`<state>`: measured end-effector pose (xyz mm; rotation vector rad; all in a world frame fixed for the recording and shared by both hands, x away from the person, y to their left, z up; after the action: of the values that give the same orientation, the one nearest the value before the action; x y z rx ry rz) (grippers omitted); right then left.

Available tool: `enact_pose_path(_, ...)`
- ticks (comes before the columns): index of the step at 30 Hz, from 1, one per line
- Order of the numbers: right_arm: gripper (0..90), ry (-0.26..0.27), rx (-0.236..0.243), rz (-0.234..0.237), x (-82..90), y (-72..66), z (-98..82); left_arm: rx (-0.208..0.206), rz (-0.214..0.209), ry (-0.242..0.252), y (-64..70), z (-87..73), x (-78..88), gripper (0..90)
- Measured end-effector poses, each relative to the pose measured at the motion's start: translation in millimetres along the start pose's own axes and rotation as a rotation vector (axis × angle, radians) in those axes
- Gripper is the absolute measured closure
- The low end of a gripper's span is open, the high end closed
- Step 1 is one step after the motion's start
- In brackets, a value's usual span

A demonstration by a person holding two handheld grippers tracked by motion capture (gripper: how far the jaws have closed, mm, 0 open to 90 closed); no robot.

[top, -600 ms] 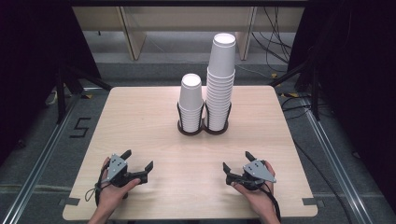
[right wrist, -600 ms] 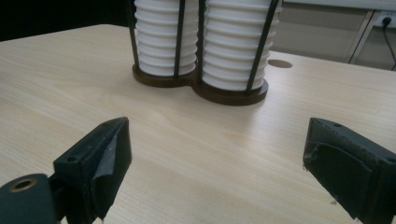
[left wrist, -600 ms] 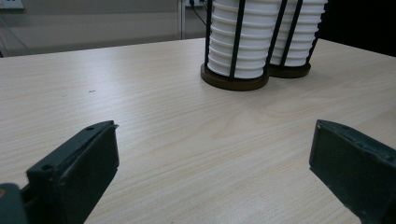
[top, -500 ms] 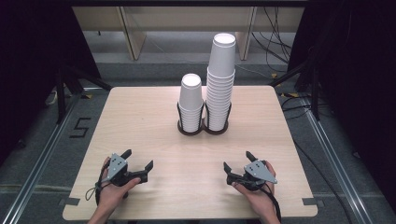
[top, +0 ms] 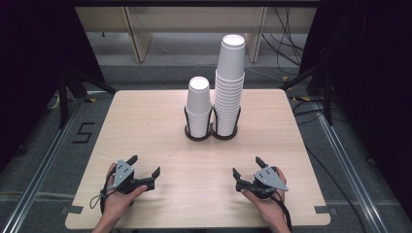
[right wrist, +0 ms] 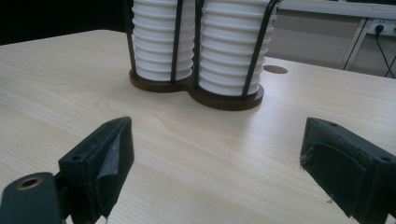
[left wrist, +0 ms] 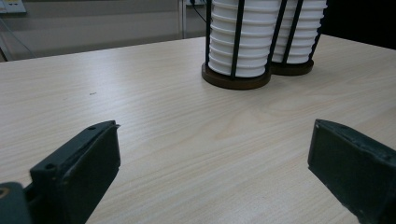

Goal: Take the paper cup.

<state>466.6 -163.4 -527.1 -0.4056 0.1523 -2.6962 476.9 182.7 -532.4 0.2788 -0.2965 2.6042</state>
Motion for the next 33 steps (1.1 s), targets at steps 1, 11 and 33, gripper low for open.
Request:
enact_pose_path(1,11.2,0.003,-0.006,0.005,0.2,-0.7,0.1,0.003,-0.004,0.007,-0.1,0.6,-2.0,1.5)
enact_pose_path(11,11.6,0.008,-0.012,0.014,0.5,0.4,0.6,-0.026,-0.048,0.03,2.0,28.4,-20.3,1.3)
enact_pose_path(33,12.1,0.029,0.006,0.01,1.5,5.0,3.1,-0.13,-0.177,0.159,0.3,169.5,-92.3,1.6)
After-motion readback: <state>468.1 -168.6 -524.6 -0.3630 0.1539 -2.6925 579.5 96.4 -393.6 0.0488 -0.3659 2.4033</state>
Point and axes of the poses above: each handheld gripper's, and its own axes: x roughly backward along the jaws, z roughly out of its top, y roughly to its right, the point moved 8 cm from there along -x, roughly forward along the jaws, and after that the axes turned 12 degrees about -x, right-handed, at the moved point
